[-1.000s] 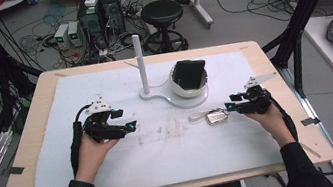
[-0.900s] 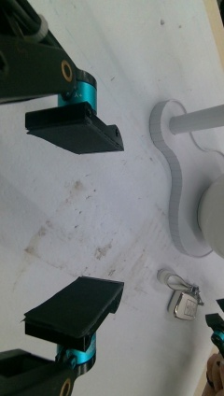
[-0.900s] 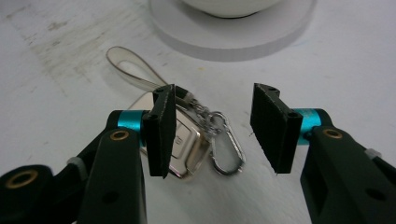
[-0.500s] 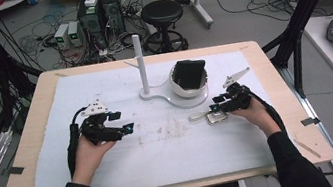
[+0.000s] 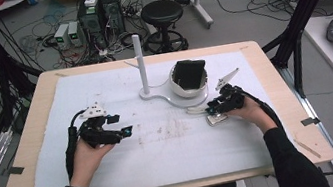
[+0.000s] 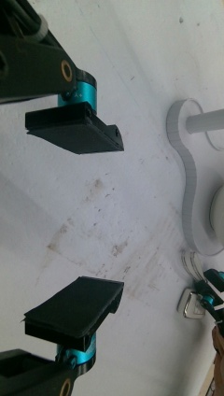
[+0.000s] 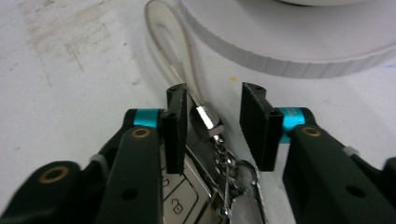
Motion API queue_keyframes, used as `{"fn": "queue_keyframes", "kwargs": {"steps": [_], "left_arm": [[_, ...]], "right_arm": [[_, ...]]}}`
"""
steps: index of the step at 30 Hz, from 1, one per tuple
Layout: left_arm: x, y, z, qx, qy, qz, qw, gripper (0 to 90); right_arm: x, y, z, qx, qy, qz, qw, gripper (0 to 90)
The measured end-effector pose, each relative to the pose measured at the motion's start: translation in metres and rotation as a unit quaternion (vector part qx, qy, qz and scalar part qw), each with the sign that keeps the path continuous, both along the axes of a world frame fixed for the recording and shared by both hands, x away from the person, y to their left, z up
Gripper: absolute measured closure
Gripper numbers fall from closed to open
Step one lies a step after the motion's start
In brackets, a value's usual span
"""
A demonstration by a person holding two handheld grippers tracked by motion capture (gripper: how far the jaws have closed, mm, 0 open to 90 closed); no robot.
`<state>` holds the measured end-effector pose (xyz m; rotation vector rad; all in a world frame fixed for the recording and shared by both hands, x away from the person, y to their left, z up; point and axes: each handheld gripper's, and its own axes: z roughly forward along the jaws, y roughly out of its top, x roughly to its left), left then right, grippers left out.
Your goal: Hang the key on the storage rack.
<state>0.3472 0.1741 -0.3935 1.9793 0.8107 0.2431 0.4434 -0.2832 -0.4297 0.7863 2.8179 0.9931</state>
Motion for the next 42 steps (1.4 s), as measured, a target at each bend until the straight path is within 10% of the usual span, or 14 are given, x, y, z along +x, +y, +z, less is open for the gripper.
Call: {"fn": "queue_keyframes", "kwargs": {"steps": [11,23,29,30,35,36,42], "left_arm": [[-0.002,0.004,0.0,0.0,-0.001,0.005,1.0,27.6],[-0.004,0.004,0.005,-0.006,-0.007,0.006,0.9999,27.6],[-0.005,0.006,0.007,-0.012,-0.01,0.008,0.9998,27.6],[-0.004,0.006,0.007,-0.015,-0.01,0.007,0.9998,27.6],[-0.005,0.008,0.007,-0.024,-0.009,0.007,0.9996,27.6],[-0.006,0.008,0.008,-0.025,-0.009,0.007,0.9996,27.6],[-0.007,0.011,0.011,-0.029,-0.014,0.005,0.9995,27.6]], "right_arm": [[-0.018,0.015,0.012,-0.016,-0.054,0.032,0.9979,74.4],[-0.052,0.062,0.062,0.071,-0.166,-0.002,0.9836,74.9],[-0.06,0.094,0.088,0.111,-0.226,-0.04,0.9671,75.0],[-0.061,0.105,0.098,0.118,-0.248,-0.052,0.9602,75.1],[-0.061,0.123,0.112,0.115,-0.293,-0.079,0.946,75.2],[-0.059,0.132,0.118,0.118,-0.313,-0.095,0.9375,75.2],[-0.056,0.151,0.132,0.115,-0.354,-0.109,0.9218,75.5]]}}
